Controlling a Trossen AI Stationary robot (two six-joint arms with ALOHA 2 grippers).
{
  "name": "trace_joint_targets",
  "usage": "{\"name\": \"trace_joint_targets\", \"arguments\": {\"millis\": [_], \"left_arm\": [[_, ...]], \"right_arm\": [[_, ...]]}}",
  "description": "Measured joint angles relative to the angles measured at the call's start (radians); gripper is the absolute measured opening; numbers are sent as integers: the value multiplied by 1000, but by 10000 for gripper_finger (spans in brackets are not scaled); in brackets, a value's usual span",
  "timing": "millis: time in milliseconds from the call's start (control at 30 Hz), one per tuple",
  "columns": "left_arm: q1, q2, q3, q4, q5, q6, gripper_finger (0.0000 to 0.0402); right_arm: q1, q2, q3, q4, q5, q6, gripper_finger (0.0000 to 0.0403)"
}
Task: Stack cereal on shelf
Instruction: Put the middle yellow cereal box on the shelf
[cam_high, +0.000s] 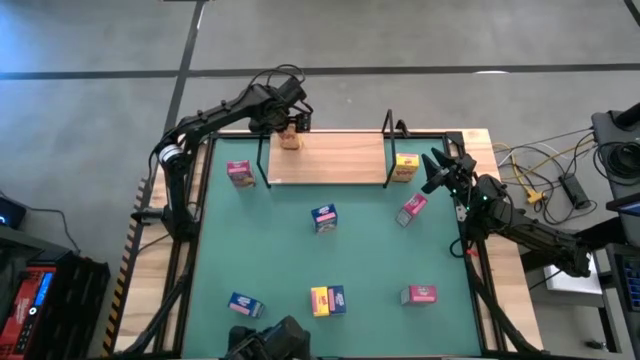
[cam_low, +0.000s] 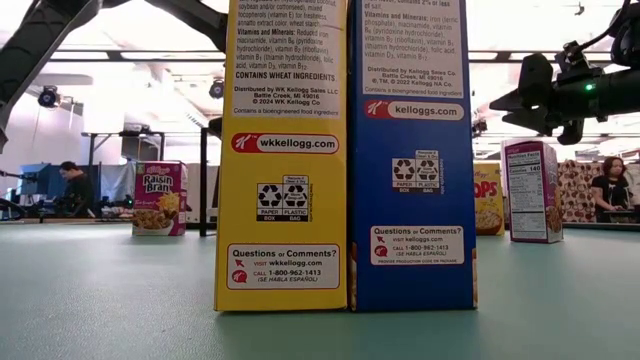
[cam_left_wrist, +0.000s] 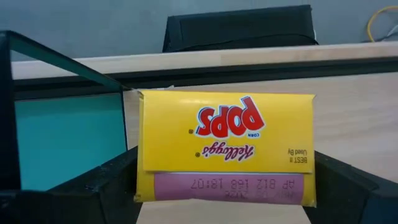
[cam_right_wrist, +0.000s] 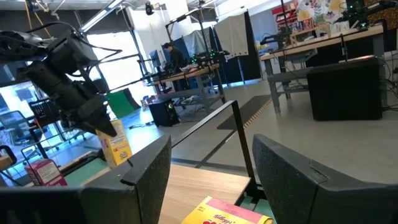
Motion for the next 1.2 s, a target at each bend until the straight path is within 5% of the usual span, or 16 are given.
{"name": "trace_joint_targets", "arguments": {"millis": [800, 1200], "left_arm": [[-8, 0, 0, 9, -30, -5, 333], [-23, 0, 0, -13, -21, -15, 369]], "right_arm": [[0, 0, 0, 0, 0, 0, 215], [0, 0, 0, 0, 0, 0, 215]]}}
